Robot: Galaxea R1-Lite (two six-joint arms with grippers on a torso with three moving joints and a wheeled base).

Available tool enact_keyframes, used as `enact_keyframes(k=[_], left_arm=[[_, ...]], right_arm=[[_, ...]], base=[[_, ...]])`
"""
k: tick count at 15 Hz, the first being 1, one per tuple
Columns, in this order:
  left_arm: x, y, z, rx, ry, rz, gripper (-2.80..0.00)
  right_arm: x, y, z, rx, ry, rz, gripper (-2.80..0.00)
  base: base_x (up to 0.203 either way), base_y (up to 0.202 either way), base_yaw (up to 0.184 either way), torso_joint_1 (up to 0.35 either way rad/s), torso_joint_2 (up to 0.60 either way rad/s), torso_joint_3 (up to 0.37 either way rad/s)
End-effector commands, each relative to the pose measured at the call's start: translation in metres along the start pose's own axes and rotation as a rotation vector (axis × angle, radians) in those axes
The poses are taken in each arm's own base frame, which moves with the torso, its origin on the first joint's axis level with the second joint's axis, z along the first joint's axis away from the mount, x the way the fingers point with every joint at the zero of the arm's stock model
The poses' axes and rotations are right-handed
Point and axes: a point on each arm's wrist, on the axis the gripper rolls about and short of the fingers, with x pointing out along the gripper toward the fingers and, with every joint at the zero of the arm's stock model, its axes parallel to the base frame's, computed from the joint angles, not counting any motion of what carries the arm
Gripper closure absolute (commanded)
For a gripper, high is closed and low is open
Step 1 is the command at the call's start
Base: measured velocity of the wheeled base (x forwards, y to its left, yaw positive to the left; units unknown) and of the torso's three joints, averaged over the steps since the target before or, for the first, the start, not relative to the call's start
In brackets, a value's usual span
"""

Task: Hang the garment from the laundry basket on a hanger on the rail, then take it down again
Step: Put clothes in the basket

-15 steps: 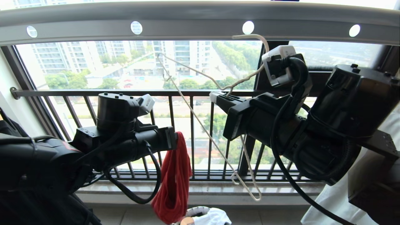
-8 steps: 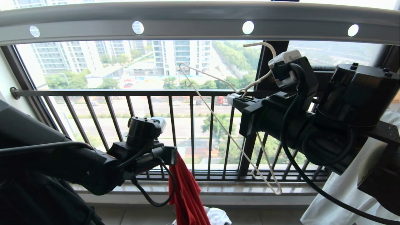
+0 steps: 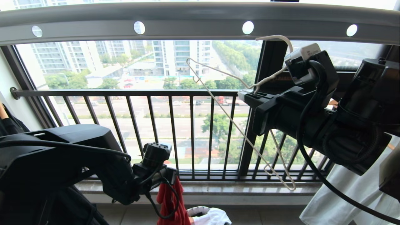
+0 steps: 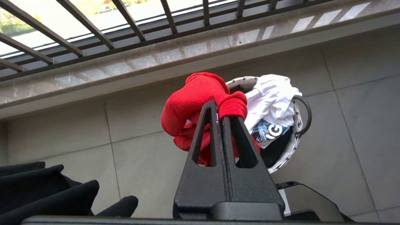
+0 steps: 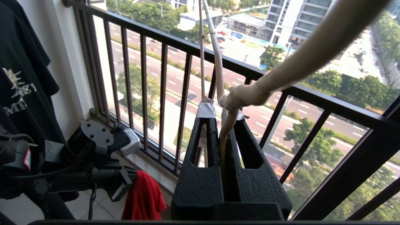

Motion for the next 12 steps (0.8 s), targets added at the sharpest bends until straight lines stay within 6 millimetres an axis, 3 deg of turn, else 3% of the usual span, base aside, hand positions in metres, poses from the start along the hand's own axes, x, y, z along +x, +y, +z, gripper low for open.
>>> enact_keyframes(k=[1, 6, 10, 12], left_arm=[[0.015, -0.015, -0.021, 0.040, 0.031, -0.025, 0.00], [0.004, -0.041, -0.021, 0.113, 0.013, -0.085, 0.00], [0.016, -0.041, -0.041, 0.145, 0.081, -0.077, 0.00], [0.016, -0.041, -0.040, 0.143, 0.077, -0.076, 0.00]], right_arm=[[-0.006, -0.001, 0.001, -0.029, -0.007, 0.002, 0.00], [-0.009, -0.002, 0.005, -0.030, -0.017, -0.001, 0.00], [-0.007, -0.001, 0.003, -0.030, -0.010, 0.000, 0.00], [-0.004, 0.000, 0.001, -0.031, -0.003, 0.001, 0.00]], base=[[0.000, 0.000, 0.000, 0.000, 0.00, 0.000], [0.000, 0.000, 0.000, 0.000, 0.00, 0.000], [0.000, 0.000, 0.000, 0.000, 0.00, 0.000], [0.000, 0.000, 0.000, 0.000, 0.00, 0.000]])
